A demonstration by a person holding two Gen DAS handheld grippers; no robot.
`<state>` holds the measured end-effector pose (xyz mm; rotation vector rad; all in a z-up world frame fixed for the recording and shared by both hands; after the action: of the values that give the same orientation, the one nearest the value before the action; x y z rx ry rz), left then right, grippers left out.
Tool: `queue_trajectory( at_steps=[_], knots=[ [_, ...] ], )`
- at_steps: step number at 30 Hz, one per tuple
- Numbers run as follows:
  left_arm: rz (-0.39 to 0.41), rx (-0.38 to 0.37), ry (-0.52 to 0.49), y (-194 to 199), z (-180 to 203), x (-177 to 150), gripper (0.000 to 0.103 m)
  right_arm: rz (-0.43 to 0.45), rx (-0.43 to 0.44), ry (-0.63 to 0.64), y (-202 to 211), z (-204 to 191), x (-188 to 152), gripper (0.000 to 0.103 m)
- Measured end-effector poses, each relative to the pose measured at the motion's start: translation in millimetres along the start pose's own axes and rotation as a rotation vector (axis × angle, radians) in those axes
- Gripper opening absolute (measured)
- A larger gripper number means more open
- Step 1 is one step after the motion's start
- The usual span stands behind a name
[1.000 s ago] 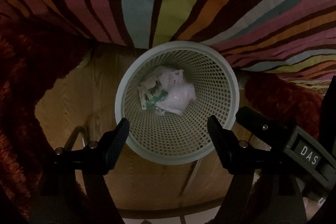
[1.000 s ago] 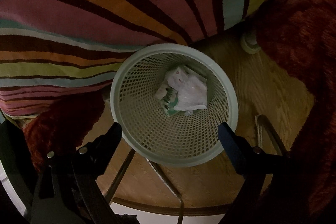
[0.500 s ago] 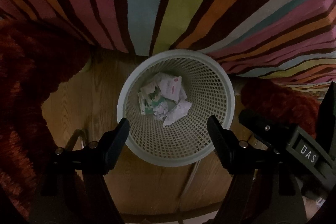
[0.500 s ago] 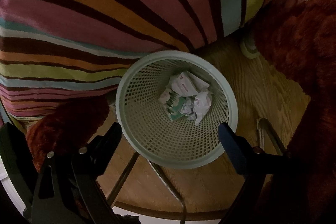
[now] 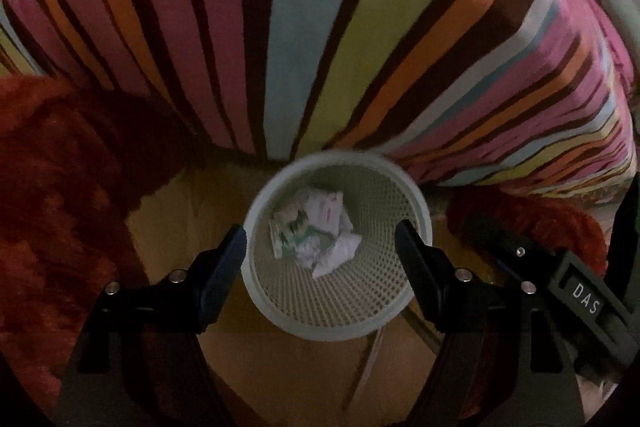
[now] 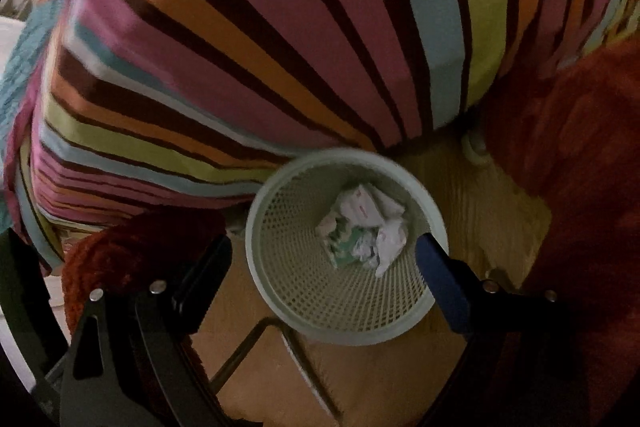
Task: Collect trash
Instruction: 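Move both grippers back up from the wastebasket toward the bed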
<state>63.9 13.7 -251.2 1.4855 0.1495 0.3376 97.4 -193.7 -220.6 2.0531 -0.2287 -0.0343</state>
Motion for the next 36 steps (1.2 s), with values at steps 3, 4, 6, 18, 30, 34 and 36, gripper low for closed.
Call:
queue_trajectory(
  at_steps=[3,4,6,18,30,34,36],
  knots=[
    [0.084,0.01,-0.017,18,0,7,0.075,0.062,-0.003,0.051,14,-7,5,0.089],
    [0.114,0.012,-0.025,24,0,9,0.075,0.083,-0.003,0.065,18,-10,6,0.089],
    [0.165,0.011,-0.036,36,1,14,0.075,0.139,-0.006,0.102,30,-16,10,0.089],
    [0.426,0.048,-0.09,103,6,46,0.075,0.474,-0.074,0.322,92,-53,37,0.089],
    [0.494,0.018,-0.066,129,5,79,0.075,0.632,-0.104,0.433,121,-84,64,0.089],
    [0.497,0.017,-0.07,130,7,91,0.075,0.65,-0.114,0.429,128,-85,70,0.089],
    [0.502,0.019,-0.072,132,8,96,0.075,0.658,-0.109,0.421,130,-86,74,0.089]
  ],
)
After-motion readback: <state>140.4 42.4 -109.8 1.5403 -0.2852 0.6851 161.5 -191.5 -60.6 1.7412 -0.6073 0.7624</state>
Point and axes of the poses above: each gripper's, at about its wrist camera, not at the fingertips, and y roughly against the way its jaws point, z to its right, x to its top, the point moved 5 cm from there along -y, roughly the way its jaws point, and after that the axes turned 8 degrees about x, right-handed, at the moved point
